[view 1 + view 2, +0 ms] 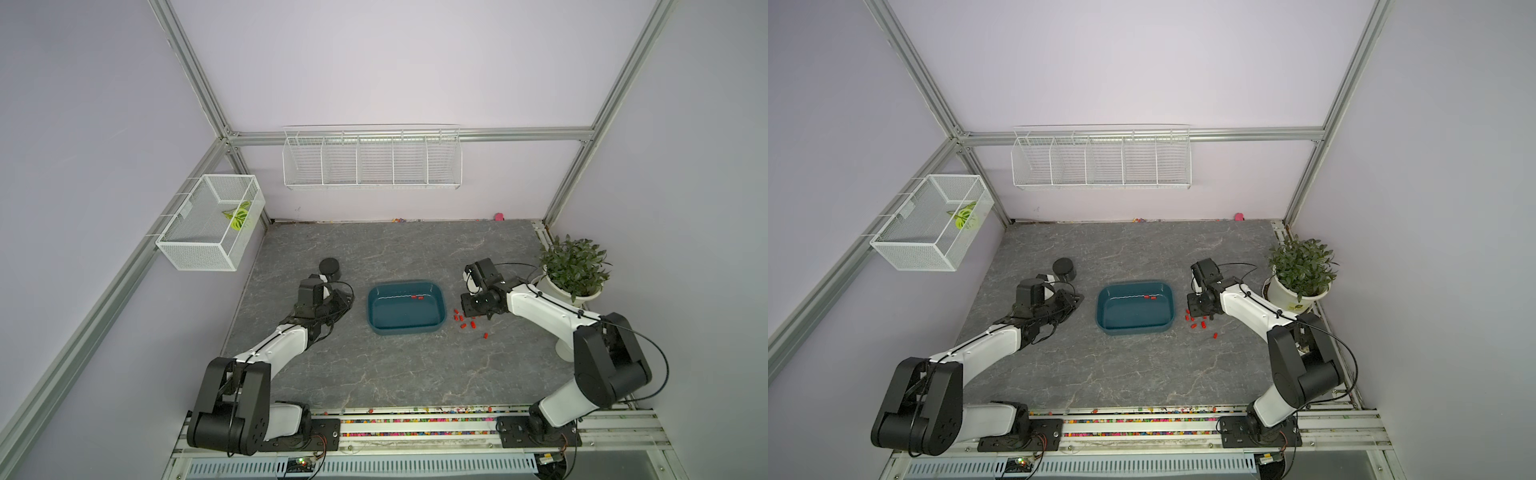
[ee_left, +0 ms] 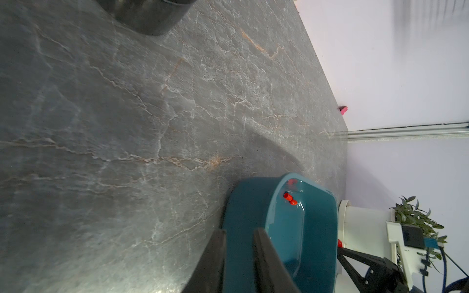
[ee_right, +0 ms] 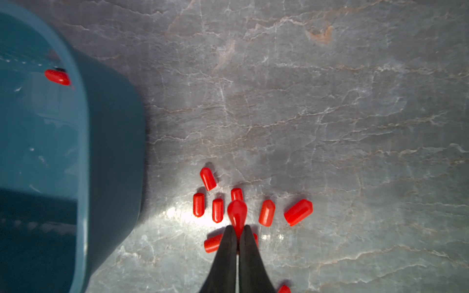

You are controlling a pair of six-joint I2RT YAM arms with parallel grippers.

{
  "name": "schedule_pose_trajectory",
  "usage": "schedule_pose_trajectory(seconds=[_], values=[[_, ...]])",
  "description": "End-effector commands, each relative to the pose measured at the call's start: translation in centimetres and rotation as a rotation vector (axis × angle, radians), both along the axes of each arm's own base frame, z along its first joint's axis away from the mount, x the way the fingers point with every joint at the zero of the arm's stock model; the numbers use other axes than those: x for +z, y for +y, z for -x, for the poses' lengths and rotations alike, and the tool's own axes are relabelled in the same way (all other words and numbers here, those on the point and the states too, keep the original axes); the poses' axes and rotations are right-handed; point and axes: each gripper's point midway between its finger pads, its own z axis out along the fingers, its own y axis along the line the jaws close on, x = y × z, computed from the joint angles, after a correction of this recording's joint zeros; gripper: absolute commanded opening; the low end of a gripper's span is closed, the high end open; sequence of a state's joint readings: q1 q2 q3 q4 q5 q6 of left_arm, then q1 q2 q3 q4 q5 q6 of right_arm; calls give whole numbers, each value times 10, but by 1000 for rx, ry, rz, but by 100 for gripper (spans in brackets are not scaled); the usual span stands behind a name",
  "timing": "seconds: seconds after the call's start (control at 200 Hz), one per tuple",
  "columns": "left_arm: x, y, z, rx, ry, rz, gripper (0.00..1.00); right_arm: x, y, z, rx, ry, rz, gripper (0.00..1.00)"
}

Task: Take the screw protection sleeves out of the storage box
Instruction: Place the screw protection sleeve at the center of the board.

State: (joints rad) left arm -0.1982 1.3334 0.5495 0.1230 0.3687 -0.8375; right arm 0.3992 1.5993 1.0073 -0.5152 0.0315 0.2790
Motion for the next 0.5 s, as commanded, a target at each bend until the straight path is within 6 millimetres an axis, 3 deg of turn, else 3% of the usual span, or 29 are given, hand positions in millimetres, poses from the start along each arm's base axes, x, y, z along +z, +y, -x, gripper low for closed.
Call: schedule_pose_trajectory(seconds=[0.0, 0.495], values=[[1, -2, -1, -7, -3, 13, 26, -1, 0, -7, -2, 3, 6, 8], [1, -1, -1, -5, -5, 13, 26, -25, -1, -14, -14, 77, 26, 9]])
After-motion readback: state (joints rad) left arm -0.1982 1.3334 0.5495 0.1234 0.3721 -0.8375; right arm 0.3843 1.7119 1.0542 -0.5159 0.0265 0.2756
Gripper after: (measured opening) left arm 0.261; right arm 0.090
